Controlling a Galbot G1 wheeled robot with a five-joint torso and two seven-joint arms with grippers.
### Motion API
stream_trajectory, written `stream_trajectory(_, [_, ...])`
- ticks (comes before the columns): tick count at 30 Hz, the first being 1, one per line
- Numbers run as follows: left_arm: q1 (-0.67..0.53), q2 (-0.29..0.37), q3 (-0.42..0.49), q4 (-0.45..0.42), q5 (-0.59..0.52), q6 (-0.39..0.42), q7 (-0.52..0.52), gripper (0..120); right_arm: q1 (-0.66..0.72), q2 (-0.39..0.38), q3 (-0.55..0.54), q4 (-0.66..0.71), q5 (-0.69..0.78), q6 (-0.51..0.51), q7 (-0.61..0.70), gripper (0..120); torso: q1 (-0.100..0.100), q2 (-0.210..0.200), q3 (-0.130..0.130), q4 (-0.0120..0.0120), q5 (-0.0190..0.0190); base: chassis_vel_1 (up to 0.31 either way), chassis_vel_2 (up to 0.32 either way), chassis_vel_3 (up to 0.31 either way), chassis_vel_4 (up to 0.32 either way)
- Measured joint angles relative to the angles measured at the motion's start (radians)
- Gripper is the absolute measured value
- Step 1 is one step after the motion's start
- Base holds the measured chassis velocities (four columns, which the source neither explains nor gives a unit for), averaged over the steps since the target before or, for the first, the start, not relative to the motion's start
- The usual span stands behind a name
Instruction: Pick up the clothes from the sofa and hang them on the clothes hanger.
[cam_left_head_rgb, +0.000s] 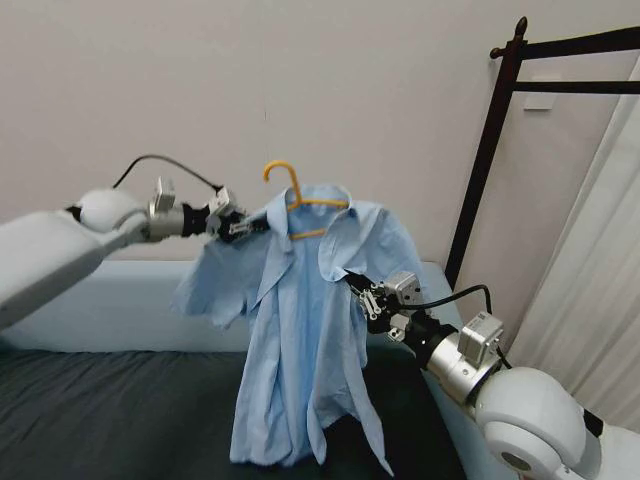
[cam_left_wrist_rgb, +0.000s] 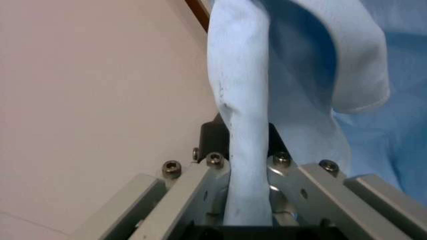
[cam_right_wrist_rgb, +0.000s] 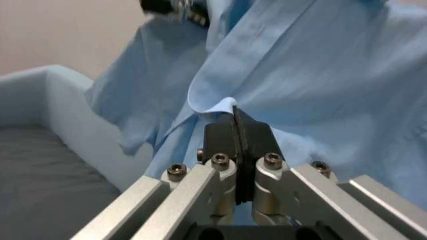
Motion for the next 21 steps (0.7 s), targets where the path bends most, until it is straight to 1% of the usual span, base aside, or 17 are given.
stream_trajectory(2, [-0.035, -0.021, 0.031, 0.007, -0.007, 0.000, 0.001, 1, -0.004, 0.000, -0.010, -0.017, -0.042, 0.007, -0.008, 0, 0.000, 0.000, 0.000, 0.0002, -0.0004, 0.000, 0.000, 0.000, 0.000])
stream_trajectory(4, [-0.045, -0.028, 0.036, -0.002, -0.014, 0.004, -0.007, 1, -0.009, 0.001, -0.013, -0.019, -0.060, 0.008, -0.010, 0, 0.000, 0.000, 0.000, 0.0003, -0.0004, 0.000, 0.000, 0.000, 0.000])
stream_trajectory(6, [-0.049, -0.033, 0.036, -0.029, -0.020, 0.014, -0.032, 1, -0.014, 0.005, -0.017, -0.025, -0.093, 0.008, -0.011, 0, 0.000, 0.000, 0.000, 0.0002, -0.0006, 0.000, 0.000, 0.000, 0.000])
stream_trajectory(7, [-0.049, -0.033, 0.036, -0.029, -0.020, 0.014, -0.032, 1, -0.014, 0.005, -0.017, -0.025, -0.093, 0.008, -0.011, 0, 0.000, 0.000, 0.000, 0.0002, -0.0006, 0.000, 0.000, 0.000, 0.000])
stream_trajectory(10, [-0.047, -0.031, 0.034, -0.070, -0.032, 0.028, -0.063, 1, -0.003, 0.007, -0.014, -0.031, -0.090, -0.012, -0.006, 0, 0.000, 0.000, 0.000, 0.0002, -0.0005, 0.000, 0.000, 0.000, 0.000])
stream_trajectory(12, [-0.046, -0.030, 0.033, -0.076, -0.033, 0.031, -0.068, 1, -0.001, 0.007, -0.011, -0.031, -0.082, -0.016, -0.003, 0, 0.000, 0.000, 0.000, 0.0002, -0.0005, 0.000, 0.000, 0.000, 0.000])
stream_trajectory(13, [-0.045, -0.029, 0.032, -0.081, -0.034, 0.033, -0.073, 1, 0.001, 0.005, -0.004, -0.027, -0.062, -0.023, 0.004, 2, 0.000, 0.000, 0.000, 0.0002, -0.0006, 0.000, 0.000, 0.000, 0.000])
stream_trajectory(14, [-0.043, -0.028, 0.031, -0.086, -0.032, 0.035, -0.083, 1, -0.001, 0.001, 0.009, -0.017, -0.030, -0.031, 0.014, 8, 0.000, 0.000, 0.000, 0.0004, -0.0007, 0.000, 0.000, 0.000, 0.000])
stream_trajectory(15, [-0.041, -0.028, 0.031, -0.089, -0.025, 0.037, -0.098, 1, -0.017, -0.007, 0.029, 0.003, -0.009, -0.040, 0.016, 11, 0.000, 0.000, 0.000, 0.0005, -0.0009, 0.000, 0.000, 0.000, 0.000])
stream_trajectory(16, [-0.040, -0.030, 0.031, -0.090, -0.018, 0.038, -0.112, 1, -0.043, -0.015, 0.049, 0.022, -0.006, -0.046, 0.011, 17, 0.000, 0.000, 0.000, 0.0006, -0.0009, 0.000, 0.000, 0.000, 0.000])
stream_trajectory(17, [-0.040, -0.030, 0.031, -0.090, -0.018, 0.038, -0.112, 1, -0.043, -0.015, 0.049, 0.022, -0.006, -0.046, 0.011, 17, 0.000, 0.000, 0.000, 0.0006, -0.0009, 0.000, 0.000, 0.000, 0.000])
stream_trajectory(18, [-0.040, -0.034, 0.031, -0.089, -0.014, 0.041, -0.125, 1, -0.077, -0.023, 0.073, 0.044, -0.007, -0.054, 0.003, 20, 0.000, 0.000, 0.000, 0.0006, -0.0009, 0.000, 0.000, 0.000, 0.000])
stream_trajectory(19, [-0.040, -0.042, 0.031, -0.085, -0.006, 0.043, -0.136, 1, -0.125, -0.030, 0.106, 0.068, -0.019, -0.062, -0.009, 26, 0.000, 0.000, 0.000, 0.0006, -0.0009, 0.000, 0.000, 0.000, 0.000])
stream_trajectory(21, [-0.045, -0.058, 0.031, -0.068, 0.005, 0.045, -0.144, 1, -0.237, -0.043, 0.183, 0.104, -0.057, -0.064, -0.032, 35, 0.000, 0.000, 0.000, 0.0001, -0.0003, 0.000, 0.000, 0.000, 0.000])
